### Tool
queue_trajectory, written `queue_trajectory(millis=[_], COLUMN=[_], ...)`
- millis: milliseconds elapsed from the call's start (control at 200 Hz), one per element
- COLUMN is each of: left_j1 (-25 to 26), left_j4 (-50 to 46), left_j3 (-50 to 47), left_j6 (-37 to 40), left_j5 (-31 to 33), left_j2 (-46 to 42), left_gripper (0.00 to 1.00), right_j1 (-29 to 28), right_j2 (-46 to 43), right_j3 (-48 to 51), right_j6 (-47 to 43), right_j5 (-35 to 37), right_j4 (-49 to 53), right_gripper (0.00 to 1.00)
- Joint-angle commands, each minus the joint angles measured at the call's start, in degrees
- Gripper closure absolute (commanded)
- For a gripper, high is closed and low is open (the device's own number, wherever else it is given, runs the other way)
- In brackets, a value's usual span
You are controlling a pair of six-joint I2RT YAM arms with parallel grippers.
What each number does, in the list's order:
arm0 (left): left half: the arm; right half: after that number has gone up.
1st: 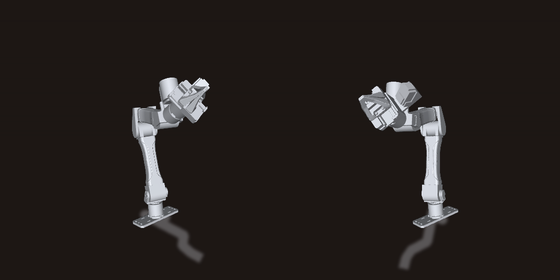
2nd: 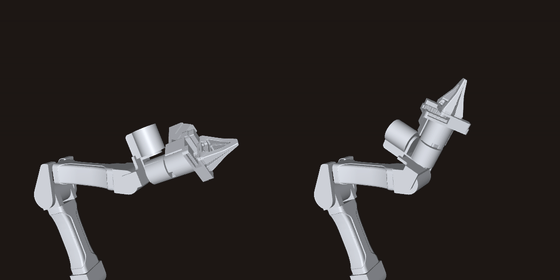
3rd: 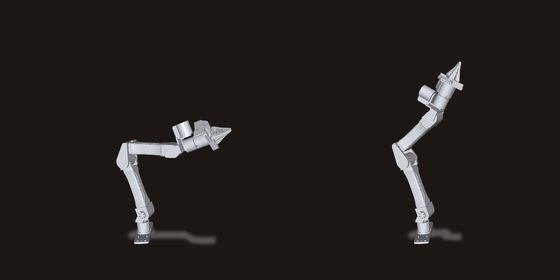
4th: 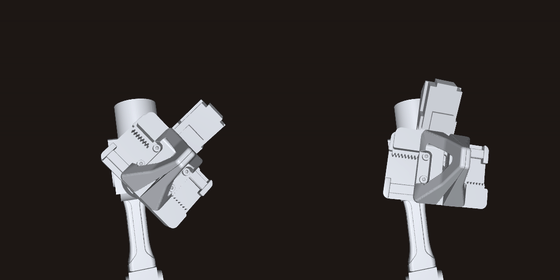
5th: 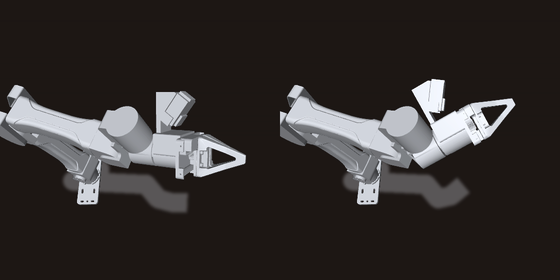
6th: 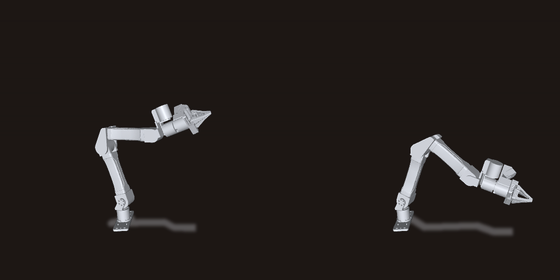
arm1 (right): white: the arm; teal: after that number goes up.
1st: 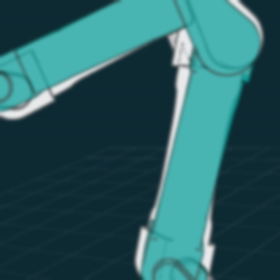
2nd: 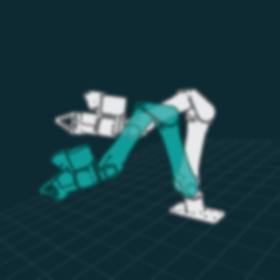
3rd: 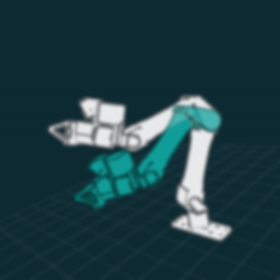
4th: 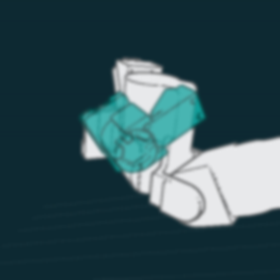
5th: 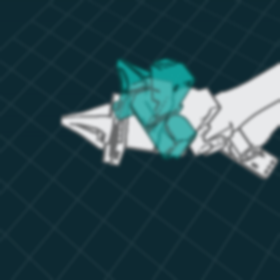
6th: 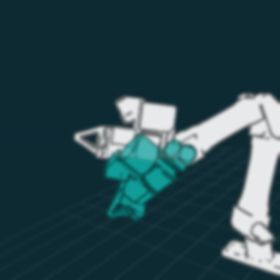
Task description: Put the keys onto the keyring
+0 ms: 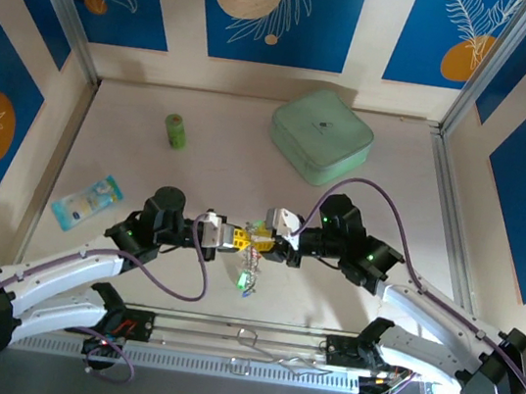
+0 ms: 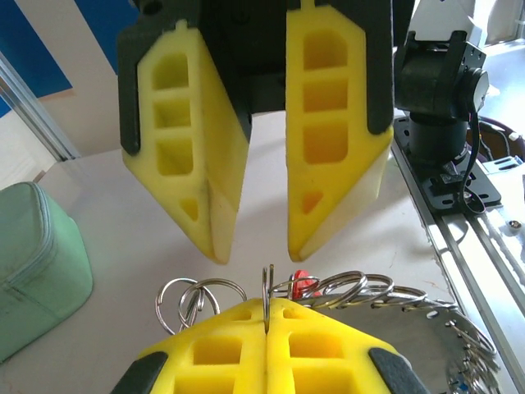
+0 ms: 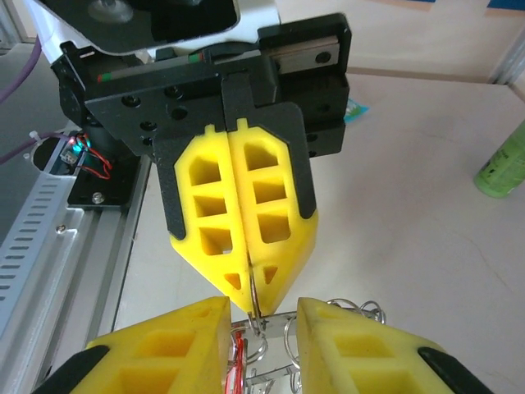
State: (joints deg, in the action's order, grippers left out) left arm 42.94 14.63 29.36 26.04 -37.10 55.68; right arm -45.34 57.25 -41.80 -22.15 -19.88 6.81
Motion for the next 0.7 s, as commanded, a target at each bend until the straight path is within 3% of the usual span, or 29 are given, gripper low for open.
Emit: queue_trajectory(millis=[0,355,505,640,695], left_j1=[0.6,0.6,0.6,0.7,0.7], left_j4=[4.7,6.6,6.9,2.7,-0.5], left_j3=[-0.2,0.0,-0.1,0.5,1.2], left_j6=[0.0,-1.3,-1.7,-1.6,-1.0], left_j5=[-2.3,-3.5,-3.1,0.9,3.8], left_j2=[0.2,1.0,0.3,-0.3,-0.3], left_gripper=[1.00,1.00,1.00,1.00,0.91], right_j1=[0.1,-0.5,-0.7,-0.8,-0.9], right_j2=[1.1,3.0,3.7,3.4,3.2], right_j3=[-0.4,-1.3,-2.3,-4.0,-5.1], right_j6=[0.5,-0.5,-1.5,-3.3,-4.3], right_j5=[-1.7,-0.2,0.8,2.7,3.1], right_j4=[0.1,0.9,2.8,6.6,8.5], right_gripper=[0.72,0.83,1.00,1.00,1.00])
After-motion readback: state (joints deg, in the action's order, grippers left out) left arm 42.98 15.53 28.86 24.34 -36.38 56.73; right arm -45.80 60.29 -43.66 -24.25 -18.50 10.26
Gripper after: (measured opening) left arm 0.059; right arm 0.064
